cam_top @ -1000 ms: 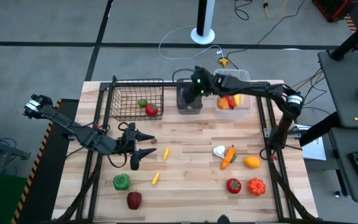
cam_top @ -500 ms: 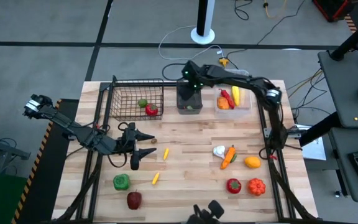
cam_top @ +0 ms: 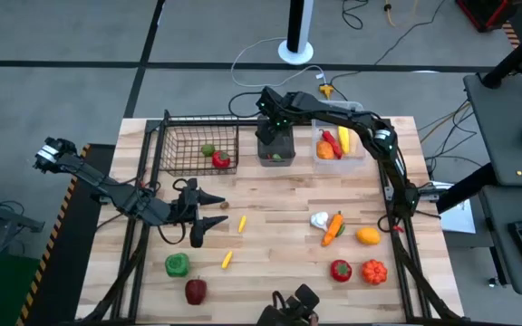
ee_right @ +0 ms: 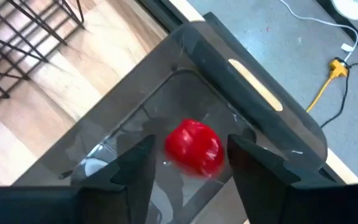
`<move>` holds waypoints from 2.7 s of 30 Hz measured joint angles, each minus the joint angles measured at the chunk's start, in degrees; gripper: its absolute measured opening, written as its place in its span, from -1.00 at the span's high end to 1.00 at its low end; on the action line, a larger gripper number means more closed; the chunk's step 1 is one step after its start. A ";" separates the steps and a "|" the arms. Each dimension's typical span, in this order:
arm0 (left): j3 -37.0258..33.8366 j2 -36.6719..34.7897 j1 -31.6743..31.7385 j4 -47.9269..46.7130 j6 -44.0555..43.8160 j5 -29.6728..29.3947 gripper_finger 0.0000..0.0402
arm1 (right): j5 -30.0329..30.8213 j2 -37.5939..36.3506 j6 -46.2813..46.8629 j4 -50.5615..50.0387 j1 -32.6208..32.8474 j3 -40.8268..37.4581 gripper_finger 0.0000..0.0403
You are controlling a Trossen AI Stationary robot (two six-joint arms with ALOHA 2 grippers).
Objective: Sort produce into baskets
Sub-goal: Put the red bell pepper into the black bin, then put the top yellow chili pepper into the black bin
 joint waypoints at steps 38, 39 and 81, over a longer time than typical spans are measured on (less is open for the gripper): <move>15.45 21.49 0.77 -18.89 -16.53 2.78 -0.23 | 0.32 -27.05 -0.04 -1.33 17.84 -14.73 -0.11; 17.03 22.80 0.96 -20.58 -16.99 2.94 -0.23 | 0.72 -28.42 0.43 -0.58 18.34 -16.39 -0.11; 30.97 53.45 11.74 -41.10 -27.37 12.10 -0.15 | 3.03 -39.74 4.94 8.00 21.77 -30.39 -0.11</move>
